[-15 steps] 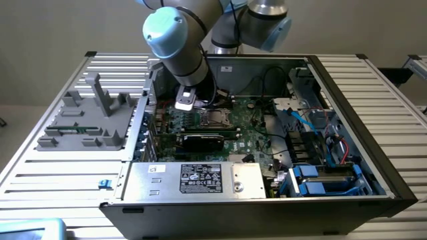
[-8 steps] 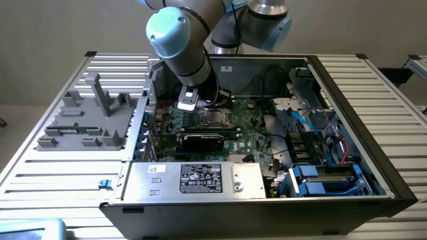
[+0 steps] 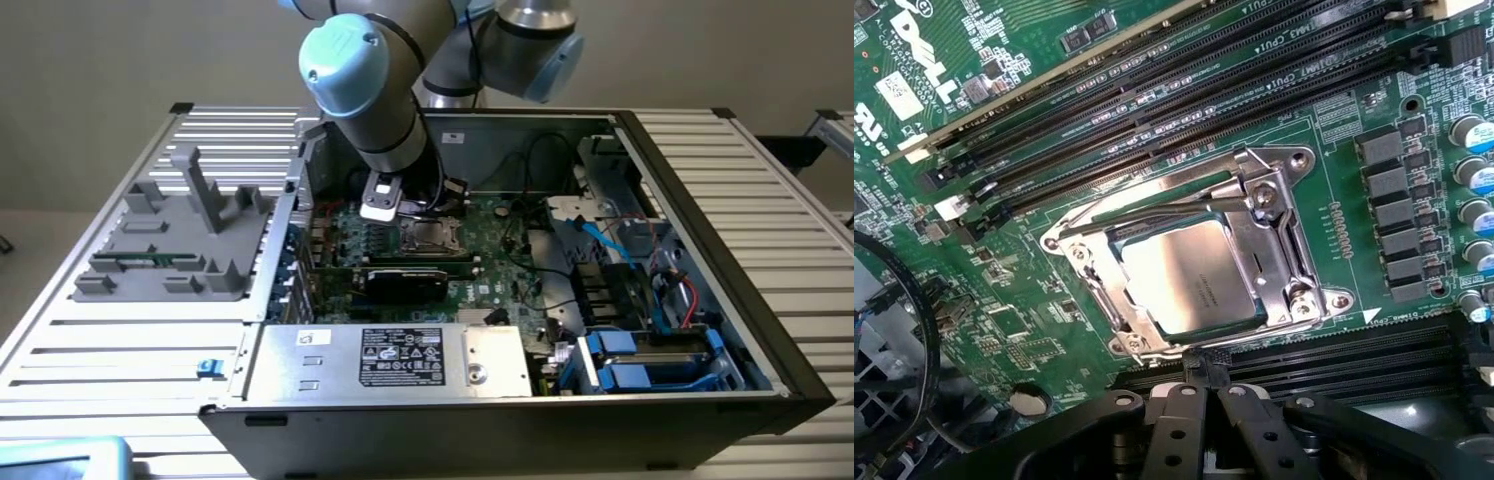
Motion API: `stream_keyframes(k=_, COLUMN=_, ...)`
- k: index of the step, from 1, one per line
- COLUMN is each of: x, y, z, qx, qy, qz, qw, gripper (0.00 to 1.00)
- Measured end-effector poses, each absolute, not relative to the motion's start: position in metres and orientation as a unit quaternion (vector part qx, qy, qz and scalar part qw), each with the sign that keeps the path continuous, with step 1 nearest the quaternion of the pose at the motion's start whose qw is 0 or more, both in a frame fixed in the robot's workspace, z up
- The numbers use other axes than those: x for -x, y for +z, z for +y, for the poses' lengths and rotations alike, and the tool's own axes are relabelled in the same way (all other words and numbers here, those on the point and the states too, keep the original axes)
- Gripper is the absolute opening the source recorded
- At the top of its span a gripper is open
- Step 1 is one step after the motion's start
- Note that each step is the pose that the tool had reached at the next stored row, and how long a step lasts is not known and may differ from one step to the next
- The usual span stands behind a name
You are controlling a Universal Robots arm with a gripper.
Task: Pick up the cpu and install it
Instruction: 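Install the first cpu locking lever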
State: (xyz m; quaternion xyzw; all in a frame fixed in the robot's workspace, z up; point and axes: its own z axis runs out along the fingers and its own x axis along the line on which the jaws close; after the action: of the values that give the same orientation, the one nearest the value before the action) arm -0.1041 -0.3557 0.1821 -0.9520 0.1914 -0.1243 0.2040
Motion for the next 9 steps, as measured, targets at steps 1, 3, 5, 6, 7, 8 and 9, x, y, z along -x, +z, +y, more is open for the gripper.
stream_keyframes(k=1, x=0.1035, y=0.1821, z=-0.3557, qx=0.952, qy=-0.124, qz=0.191, qw=0.204, gripper=0.11)
stream_keyframes(k=3, x=0.1027, y=0.1821, z=-0.3558, qx=0.952, qy=-0.124, qz=0.191, qw=0.204, gripper=0.11)
stream_keyframes(k=5, x=0.102, y=0.1821, z=-0.3558, qx=0.952, qy=-0.124, qz=0.191, qw=0.204, gripper=0.11)
stream_keyframes(k=6, x=0.1016, y=0.1821, z=-0.3557, qx=0.952, qy=-0.124, qz=0.191, qw=0.204, gripper=0.11)
stream_keyframes(k=7, x=0.1011, y=0.1821, z=-0.3557, qx=0.952, qy=-0.124, qz=0.191, qw=0.204, gripper=0.11)
stream_keyframes(k=8, x=0.1005, y=0.1821, z=-0.3557, qx=0.952, qy=-0.124, qz=0.191, qw=0.204, gripper=0.11)
stream_keyframes(k=9, x=0.1, y=0.1821, z=-0.3558, qx=0.952, qy=-0.124, qz=0.191, qw=0.204, gripper=0.11)
